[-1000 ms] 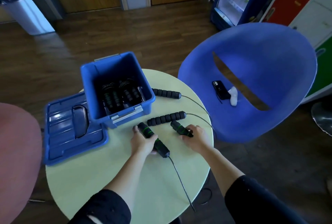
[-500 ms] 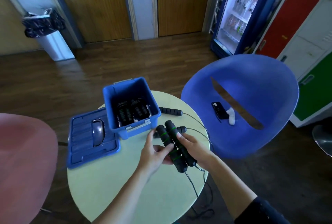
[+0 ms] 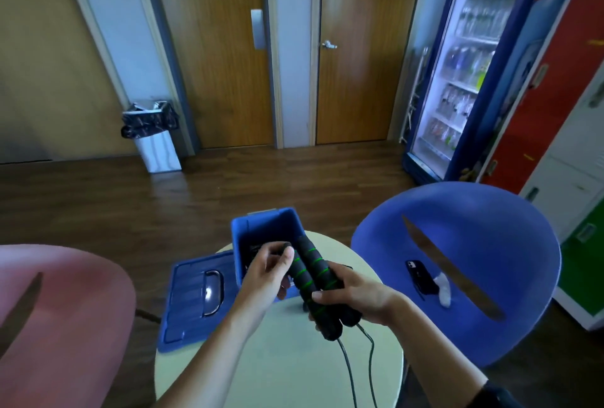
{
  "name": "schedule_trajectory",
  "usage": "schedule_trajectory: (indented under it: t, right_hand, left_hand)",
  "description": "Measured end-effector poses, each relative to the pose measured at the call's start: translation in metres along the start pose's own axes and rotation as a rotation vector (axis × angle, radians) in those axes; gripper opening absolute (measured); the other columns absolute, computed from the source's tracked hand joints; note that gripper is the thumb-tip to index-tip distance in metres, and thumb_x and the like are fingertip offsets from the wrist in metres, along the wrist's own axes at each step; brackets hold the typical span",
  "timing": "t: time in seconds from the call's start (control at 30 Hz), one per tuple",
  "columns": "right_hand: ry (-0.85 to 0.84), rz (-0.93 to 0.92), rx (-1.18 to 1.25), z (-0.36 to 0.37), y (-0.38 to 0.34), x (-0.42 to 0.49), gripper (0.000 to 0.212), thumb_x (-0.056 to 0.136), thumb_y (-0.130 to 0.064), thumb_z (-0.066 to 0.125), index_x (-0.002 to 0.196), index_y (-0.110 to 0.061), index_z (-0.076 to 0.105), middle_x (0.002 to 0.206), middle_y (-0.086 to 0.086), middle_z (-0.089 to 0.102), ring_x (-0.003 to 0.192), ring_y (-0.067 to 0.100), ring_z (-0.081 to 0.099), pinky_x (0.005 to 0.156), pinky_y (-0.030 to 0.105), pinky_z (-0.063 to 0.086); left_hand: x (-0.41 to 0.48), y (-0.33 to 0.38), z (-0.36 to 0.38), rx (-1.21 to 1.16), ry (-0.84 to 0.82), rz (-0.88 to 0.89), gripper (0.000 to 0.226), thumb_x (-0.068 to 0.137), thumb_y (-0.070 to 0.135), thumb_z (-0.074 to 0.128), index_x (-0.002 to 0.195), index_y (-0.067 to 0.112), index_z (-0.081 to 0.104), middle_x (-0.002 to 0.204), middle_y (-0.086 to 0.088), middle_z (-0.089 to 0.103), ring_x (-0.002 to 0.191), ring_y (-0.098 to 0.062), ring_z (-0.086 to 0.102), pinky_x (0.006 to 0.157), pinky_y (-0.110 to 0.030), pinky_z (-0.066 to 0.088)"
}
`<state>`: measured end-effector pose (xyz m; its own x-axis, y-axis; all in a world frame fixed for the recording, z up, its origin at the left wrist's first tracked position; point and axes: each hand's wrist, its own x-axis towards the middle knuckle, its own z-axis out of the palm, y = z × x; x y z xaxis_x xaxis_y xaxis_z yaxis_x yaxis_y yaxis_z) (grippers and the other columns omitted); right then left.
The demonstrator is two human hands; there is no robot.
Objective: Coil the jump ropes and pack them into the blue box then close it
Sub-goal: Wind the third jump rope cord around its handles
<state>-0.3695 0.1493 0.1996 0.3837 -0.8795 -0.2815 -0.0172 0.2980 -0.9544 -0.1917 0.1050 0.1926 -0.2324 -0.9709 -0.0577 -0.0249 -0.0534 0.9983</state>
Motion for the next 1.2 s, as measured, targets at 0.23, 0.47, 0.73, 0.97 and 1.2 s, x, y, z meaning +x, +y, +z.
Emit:
schedule_trajectory:
  t: [0.23, 0.47, 0.73, 0.97, 1.2]
  right_hand:
    - [-0.090, 0.005, -0.157, 0.029, -0.044, 0.012, 0.039, 0.082, -0.013, 0.069, 0.117, -0.012, 0.053, 0.094, 0.009, 0.069, 0.084, 0.032, 0.068, 0.083, 0.051, 0.055]
    - [0.208, -0.166, -0.595, 0.067, -0.077, 0.032, 0.079, 0.059, -0.034, 0.088, 0.124, -0.032, 0.044, 0.110, -0.007, 0.059, 0.102, 0.014, 0.063, 0.088, 0.039, 0.056]
    - [0.113, -0.129, -0.395, 0.091, -0.120, 0.063, 0.056, 0.061, -0.017, 0.083, 0.108, -0.010, 0.053, 0.095, 0.013, 0.065, 0.072, 0.028, 0.067, 0.061, 0.041, 0.057]
    - [-0.074, 0.103, -0.449, 0.111, -0.169, 0.092, 0.040, 0.071, -0.024, 0.072, 0.103, -0.005, 0.058, 0.084, 0.010, 0.063, 0.059, 0.015, 0.063, 0.046, 0.019, 0.050]
    - [-0.032, 0.244, -0.448, 0.140, -0.194, 0.112, 0.027, 0.090, -0.033, 0.063, 0.096, -0.007, 0.058, 0.061, 0.001, 0.069, 0.050, 0.008, 0.062, 0.043, 0.013, 0.050]
  left_hand:
    - [0.018, 0.049, -0.031, 0.132, 0.044, 0.135, 0.011, 0.079, 0.029, 0.077, 0.073, 0.022, 0.072, 0.068, 0.003, 0.061, 0.064, -0.010, 0.054, 0.054, -0.018, 0.042]
    - [0.027, 0.069, -0.086, 0.128, 0.266, 0.205, 0.020, 0.081, 0.026, 0.075, 0.063, 0.020, 0.066, 0.051, 0.017, 0.057, 0.052, 0.002, 0.050, 0.051, -0.015, 0.038]
    - [0.025, 0.098, -0.153, 0.597, -0.037, 0.442, 0.039, 0.081, 0.065, 0.056, 0.085, 0.027, 0.067, 0.086, 0.013, 0.065, 0.085, 0.003, 0.057, 0.073, -0.016, 0.042]
    - [0.020, 0.130, -0.181, 1.339, -0.328, 0.544, 0.101, 0.041, 0.093, 0.056, 0.125, 0.036, 0.051, 0.114, 0.019, 0.056, 0.109, -0.001, 0.047, 0.103, -0.027, 0.031]
    - [0.025, 0.102, -0.200, 0.946, -0.228, 0.480, 0.081, 0.044, 0.082, 0.071, 0.110, 0.036, 0.059, 0.096, 0.020, 0.069, 0.089, -0.001, 0.065, 0.079, -0.030, 0.054]
